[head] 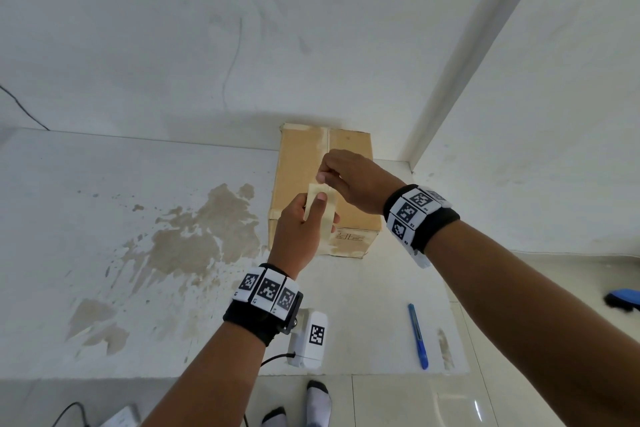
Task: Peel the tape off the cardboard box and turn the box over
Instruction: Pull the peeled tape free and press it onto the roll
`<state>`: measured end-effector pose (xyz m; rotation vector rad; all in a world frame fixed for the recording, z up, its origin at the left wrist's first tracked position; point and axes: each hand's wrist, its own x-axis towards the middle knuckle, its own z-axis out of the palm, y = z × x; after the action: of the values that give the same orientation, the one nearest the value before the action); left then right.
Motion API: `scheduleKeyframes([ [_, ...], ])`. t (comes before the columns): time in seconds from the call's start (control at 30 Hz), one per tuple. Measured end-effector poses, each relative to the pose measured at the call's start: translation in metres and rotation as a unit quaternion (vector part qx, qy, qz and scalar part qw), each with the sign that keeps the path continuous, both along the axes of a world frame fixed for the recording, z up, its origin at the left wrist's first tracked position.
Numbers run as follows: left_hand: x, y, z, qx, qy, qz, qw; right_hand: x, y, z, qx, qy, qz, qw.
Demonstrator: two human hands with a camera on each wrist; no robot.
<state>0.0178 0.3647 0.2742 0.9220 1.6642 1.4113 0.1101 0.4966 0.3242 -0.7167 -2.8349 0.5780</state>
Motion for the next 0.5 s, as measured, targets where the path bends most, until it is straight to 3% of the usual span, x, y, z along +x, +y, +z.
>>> scheduleKeyframes([
  [0.4, 0.0028, -0.0055, 0.0064, 0.017, 0.038, -0.013, 0.999, 0.0029, 0.0016, 0.0060, 0.059, -0.050, 0.004, 0.997],
  [0.5, 0.0054, -0.0064, 0.0079, 0.016, 0.029, -0.016, 0.999, 0.0072, 0.0028, 0.0018, 0.029, -0.034, -0.021, 0.999],
])
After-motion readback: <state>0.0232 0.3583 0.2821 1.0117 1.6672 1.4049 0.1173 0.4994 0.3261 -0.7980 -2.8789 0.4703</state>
